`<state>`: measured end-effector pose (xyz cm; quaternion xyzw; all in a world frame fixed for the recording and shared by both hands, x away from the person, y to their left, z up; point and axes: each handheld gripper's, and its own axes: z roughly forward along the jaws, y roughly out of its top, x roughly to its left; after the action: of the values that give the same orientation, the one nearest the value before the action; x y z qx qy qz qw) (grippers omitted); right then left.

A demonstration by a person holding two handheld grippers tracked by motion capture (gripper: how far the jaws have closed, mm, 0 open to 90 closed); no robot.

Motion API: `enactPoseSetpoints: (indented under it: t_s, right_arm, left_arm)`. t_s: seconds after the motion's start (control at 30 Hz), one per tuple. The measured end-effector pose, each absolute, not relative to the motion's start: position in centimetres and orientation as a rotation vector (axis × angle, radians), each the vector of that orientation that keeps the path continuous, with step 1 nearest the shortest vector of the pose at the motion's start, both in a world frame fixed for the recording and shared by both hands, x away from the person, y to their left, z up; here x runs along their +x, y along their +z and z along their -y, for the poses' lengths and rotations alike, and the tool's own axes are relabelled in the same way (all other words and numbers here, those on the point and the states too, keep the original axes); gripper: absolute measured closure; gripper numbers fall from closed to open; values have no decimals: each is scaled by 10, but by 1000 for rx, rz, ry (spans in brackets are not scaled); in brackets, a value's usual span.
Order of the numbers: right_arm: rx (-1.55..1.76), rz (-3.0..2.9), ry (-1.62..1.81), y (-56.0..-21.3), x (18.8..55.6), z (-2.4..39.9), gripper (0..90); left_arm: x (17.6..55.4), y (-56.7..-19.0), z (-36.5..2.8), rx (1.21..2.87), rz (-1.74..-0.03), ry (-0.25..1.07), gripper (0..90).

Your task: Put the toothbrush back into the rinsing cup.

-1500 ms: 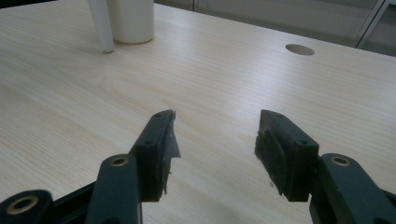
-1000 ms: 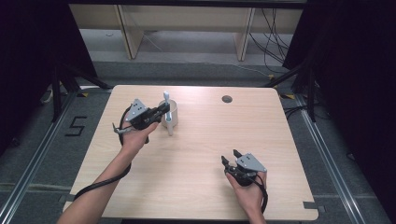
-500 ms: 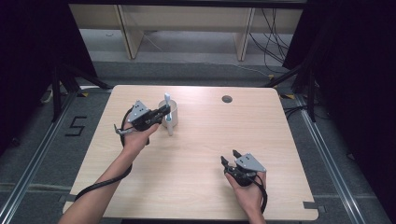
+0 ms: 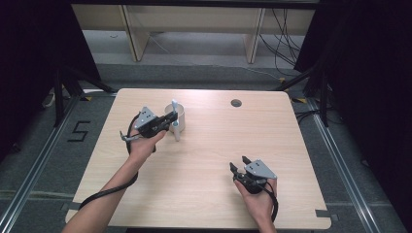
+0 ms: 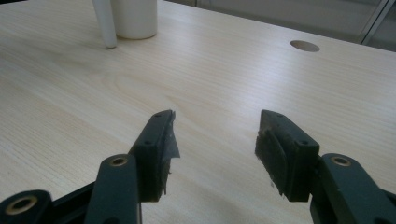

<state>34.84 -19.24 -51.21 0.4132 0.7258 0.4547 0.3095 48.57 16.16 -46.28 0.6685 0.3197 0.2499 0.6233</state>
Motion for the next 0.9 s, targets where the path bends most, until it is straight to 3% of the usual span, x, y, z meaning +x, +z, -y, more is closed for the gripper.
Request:
enactPoseSetpoints:
  t_s: [0.9]
  right_arm:
    - [1092, -1922, 1197, -513, 348, 192, 465]
  left_arm:
    - [486, -475, -161, 1588, -753, 558, 807]
